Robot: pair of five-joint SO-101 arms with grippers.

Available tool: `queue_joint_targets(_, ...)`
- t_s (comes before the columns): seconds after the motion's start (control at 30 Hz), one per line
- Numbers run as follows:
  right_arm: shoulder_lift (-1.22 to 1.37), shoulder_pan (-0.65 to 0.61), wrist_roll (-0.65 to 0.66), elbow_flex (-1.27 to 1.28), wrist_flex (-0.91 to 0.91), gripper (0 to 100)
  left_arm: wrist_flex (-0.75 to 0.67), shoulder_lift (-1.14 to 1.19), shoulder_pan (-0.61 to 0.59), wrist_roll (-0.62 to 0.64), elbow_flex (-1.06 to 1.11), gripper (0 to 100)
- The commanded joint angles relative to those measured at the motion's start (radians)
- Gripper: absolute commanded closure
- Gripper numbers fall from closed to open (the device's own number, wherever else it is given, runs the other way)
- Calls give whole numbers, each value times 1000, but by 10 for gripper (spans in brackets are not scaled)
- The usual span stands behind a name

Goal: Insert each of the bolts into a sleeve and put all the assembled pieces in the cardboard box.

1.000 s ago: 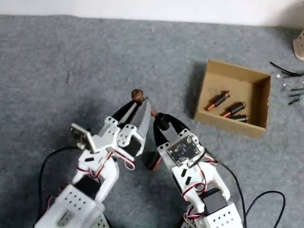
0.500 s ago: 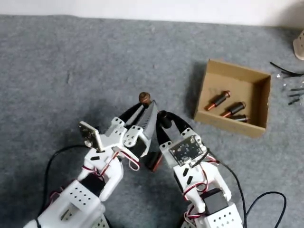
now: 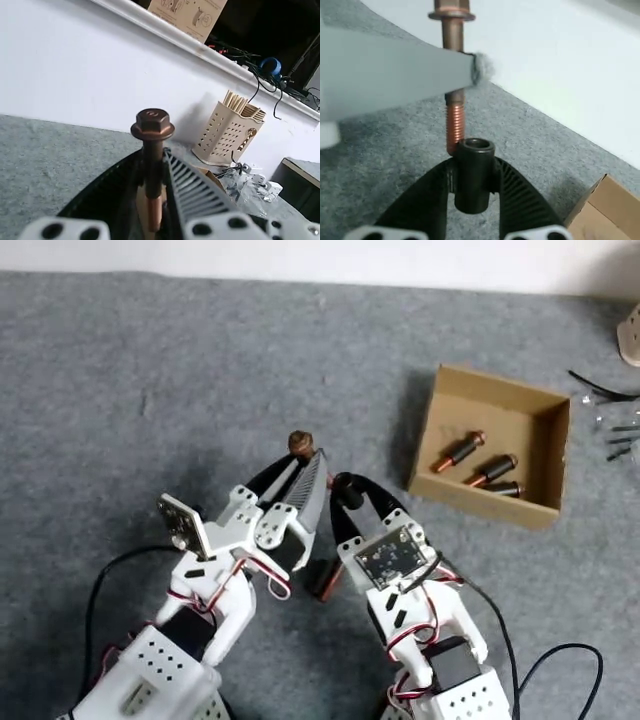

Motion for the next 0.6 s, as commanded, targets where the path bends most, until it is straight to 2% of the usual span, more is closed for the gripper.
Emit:
queue_joint_targets(0.0, -13, -5, 14, 128, -10, 993, -26, 30, 27, 9, -117, 994)
queue_joint_targets(0.57, -13, -25, 49, 128, 7, 993, -29, 67, 27, 9, -145, 994)
